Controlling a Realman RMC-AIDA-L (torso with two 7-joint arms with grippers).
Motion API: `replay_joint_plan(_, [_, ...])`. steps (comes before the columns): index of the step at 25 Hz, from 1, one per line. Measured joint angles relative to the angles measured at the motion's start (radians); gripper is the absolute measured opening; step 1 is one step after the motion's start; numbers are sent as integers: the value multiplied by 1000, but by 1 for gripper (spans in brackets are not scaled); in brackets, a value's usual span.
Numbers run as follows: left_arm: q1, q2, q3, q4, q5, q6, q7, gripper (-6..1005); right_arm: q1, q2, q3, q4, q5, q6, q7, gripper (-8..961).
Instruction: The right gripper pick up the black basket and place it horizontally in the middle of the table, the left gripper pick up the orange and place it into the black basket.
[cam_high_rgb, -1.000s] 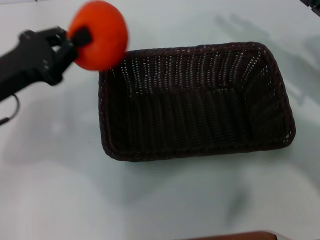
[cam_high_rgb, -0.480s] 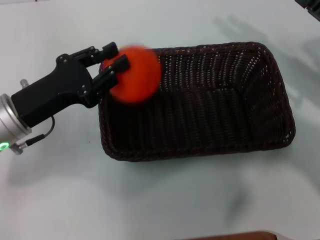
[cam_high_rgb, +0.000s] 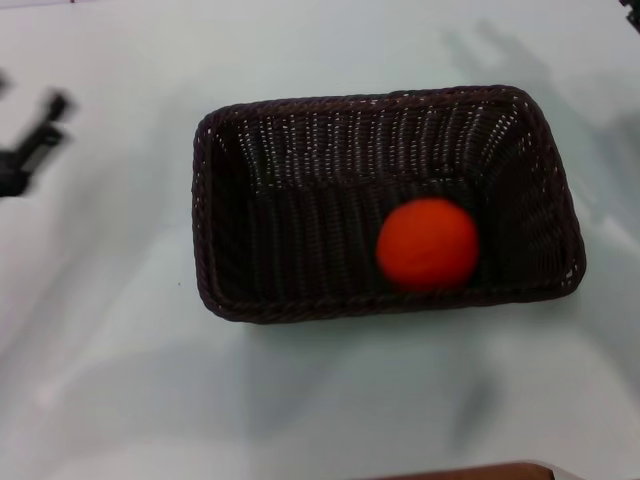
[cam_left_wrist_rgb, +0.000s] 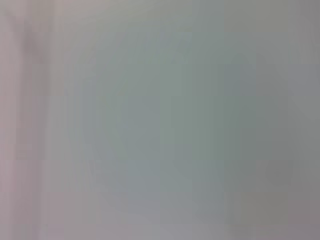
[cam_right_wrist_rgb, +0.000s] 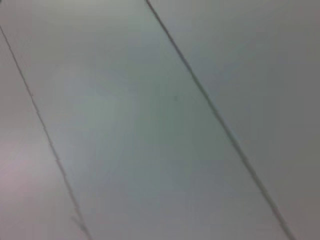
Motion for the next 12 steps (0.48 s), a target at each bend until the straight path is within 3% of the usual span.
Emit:
replay_joint_plan(7, [30,-1,-292,177,-107,14,93,843,-43,7,238,217,13,-18,-433,655])
replay_joint_plan(12, [55,-2,-337,222,-169,20,168,880,-73,11,364,352,14,-32,-763,659])
